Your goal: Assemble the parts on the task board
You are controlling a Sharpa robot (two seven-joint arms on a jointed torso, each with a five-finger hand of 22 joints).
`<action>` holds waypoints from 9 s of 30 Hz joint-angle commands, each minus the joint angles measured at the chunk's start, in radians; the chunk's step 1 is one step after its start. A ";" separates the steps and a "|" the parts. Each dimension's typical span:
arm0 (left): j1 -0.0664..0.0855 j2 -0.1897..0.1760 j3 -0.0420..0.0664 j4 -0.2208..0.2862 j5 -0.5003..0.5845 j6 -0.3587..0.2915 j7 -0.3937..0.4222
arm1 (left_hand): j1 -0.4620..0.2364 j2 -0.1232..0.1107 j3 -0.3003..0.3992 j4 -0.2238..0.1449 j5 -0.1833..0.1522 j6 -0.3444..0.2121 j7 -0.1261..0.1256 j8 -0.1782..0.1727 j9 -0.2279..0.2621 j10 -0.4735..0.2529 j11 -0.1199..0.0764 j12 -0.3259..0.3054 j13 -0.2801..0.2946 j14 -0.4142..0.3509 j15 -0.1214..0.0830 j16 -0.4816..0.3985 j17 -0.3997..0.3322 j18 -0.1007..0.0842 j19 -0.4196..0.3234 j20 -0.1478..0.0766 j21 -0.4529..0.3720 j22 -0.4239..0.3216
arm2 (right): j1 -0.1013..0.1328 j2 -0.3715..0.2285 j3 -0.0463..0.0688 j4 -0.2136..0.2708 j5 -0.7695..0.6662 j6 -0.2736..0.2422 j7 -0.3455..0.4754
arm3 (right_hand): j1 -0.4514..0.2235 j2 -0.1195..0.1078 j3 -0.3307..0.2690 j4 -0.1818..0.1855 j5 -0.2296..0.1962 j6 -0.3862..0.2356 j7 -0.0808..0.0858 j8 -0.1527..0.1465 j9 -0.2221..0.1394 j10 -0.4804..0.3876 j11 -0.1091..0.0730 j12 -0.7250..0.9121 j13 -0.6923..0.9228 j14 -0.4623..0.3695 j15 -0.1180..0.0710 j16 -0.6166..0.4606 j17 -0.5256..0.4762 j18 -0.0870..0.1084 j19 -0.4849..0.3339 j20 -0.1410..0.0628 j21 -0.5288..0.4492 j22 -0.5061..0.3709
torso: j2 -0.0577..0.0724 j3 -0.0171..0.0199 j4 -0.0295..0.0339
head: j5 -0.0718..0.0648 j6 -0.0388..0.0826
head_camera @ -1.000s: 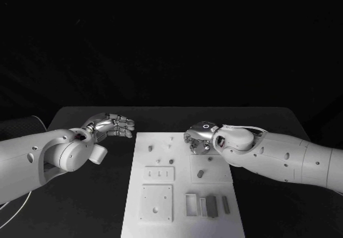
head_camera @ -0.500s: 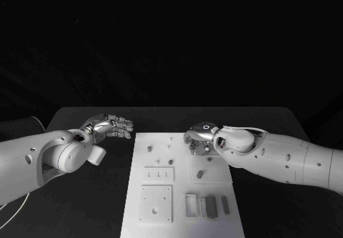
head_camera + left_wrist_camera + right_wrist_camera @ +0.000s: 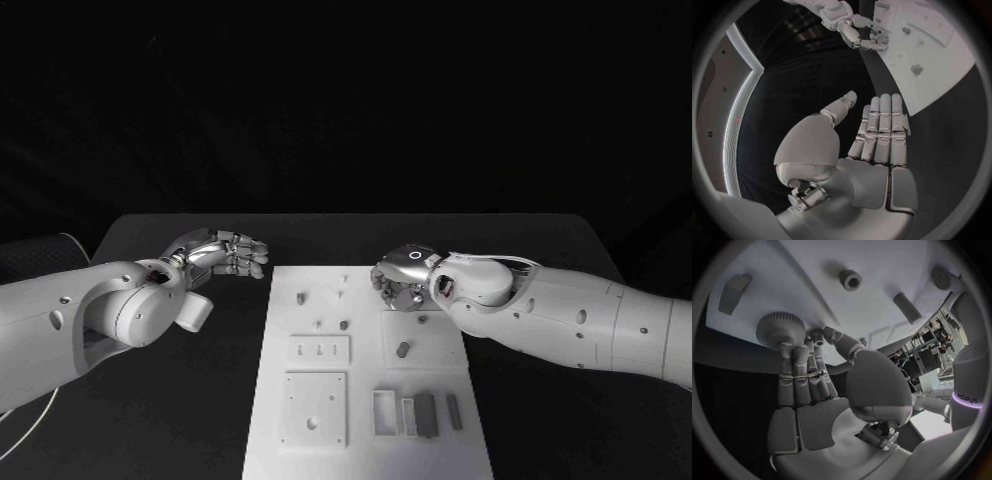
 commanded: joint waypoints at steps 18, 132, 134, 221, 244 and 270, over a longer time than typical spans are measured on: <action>0.002 0.001 0.001 0.001 -0.006 0.014 0.001 | -0.001 -0.007 -0.006 -0.001 -0.006 -0.006 0.001 -0.008 0.003 -0.006 -0.001 -0.006 0.003 0.009 0.000 -0.008 0.004 -0.003 0.002 -0.008 -0.008 -0.001 | -0.016 0.004 -0.012 -0.011 -0.066 0.054 -0.027 | 0.025 0.011 0.024 -0.001 -0.002 0.037 -0.005 0.009 0.018 0.055 -0.018 0.015 0.027 0.002 -0.022 0.009 -0.013 0.044 0.002 -0.009 0.014 0.018 | 0.002 0.0008 -0.0001 | -0.002 -0.008; 0.007 0.027 0.003 -0.022 -0.015 -0.008 0.010 | -0.001 -0.013 -0.018 0.000 -0.006 -0.020 0.006 -0.027 0.010 -0.024 0.009 -0.029 0.008 0.015 -0.001 -0.030 0.026 -0.017 0.008 -0.019 -0.019 -0.004 | 0.021 0.226 0.000 -0.125 -0.169 -0.113 -0.132 | -0.007 0.069 0.139 0.001 -0.002 0.128 -0.040 0.017 0.098 0.151 -0.062 0.040 0.156 0.044 -0.063 0.064 -0.023 0.044 0.048 -0.037 0.069 0.019 | 0.008 -0.0129 0.0061 | 0.036 0.023; 0.007 0.026 0.003 -0.022 -0.015 -0.008 0.010 | -0.001 -0.013 -0.018 0.000 -0.006 -0.020 0.006 -0.027 0.010 -0.025 0.009 -0.029 0.008 0.016 -0.001 -0.031 0.026 -0.017 0.008 -0.019 -0.019 -0.004 | 0.021 0.228 0.000 -0.128 -0.168 -0.114 -0.130 | -0.007 0.069 0.139 0.001 -0.002 0.128 -0.040 0.017 0.098 0.151 -0.062 0.040 0.156 0.044 -0.063 0.064 -0.023 0.044 0.048 -0.037 0.069 0.019 | 0.008 -0.0127 0.0061 | 0.036 0.023; 0.014 0.029 0.004 -0.027 -0.019 -0.005 0.008 | 0.001 -0.012 -0.023 -0.001 -0.006 -0.021 0.006 -0.032 0.013 -0.027 0.011 -0.035 0.011 0.018 -0.002 -0.039 0.034 -0.019 0.009 -0.021 -0.023 -0.004 | 0.010 0.235 -0.002 -0.144 -0.094 -0.115 -0.095 | -0.005 0.029 0.144 0.003 -0.002 0.081 -0.016 -0.039 0.096 0.116 -0.044 -0.007 0.175 0.030 -0.046 0.076 -0.032 0.044 0.036 -0.032 0.075 0.017 | 0.010 -0.0134 0.0051 | 0.045 0.010; 0.014 0.029 0.004 -0.028 -0.020 -0.005 0.007 | 0.002 -0.012 -0.023 -0.001 -0.006 -0.020 0.006 -0.032 0.014 -0.027 0.011 -0.036 0.011 0.018 -0.002 -0.040 0.035 -0.019 0.010 -0.021 -0.023 -0.004 | 0.010 0.234 -0.002 -0.153 -0.064 -0.113 -0.102 | -0.039 -0.031 0.145 0.027 -0.003 -0.061 0.009 -0.131 0.035 -0.009 -0.004 -0.027 0.109 0.006 -0.010 0.079 -0.043 0.044 0.022 -0.021 0.066 0.013 | 0.010 -0.0133 0.0040 | 0.045 0.009; 0.014 0.025 0.004 -0.040 -0.020 -0.005 0.010 | 0.003 -0.012 -0.024 -0.001 -0.006 -0.021 0.005 -0.034 0.015 -0.028 0.011 -0.037 0.012 0.019 -0.002 -0.042 0.037 -0.019 0.010 -0.021 -0.024 -0.004 | 0.011 0.138 0.009 -0.081 0.037 -0.187 -0.078 | -0.033 -0.044 0.141 0.059 -0.003 -0.056 0.021 -0.111 0.014 -0.014 0.004 -0.015 0.040 0.014 -0.002 0.098 -0.051 0.044 0.032 -0.026 0.075 0.016 | 0.009 -0.0123 0.0035 | 0.037 0.022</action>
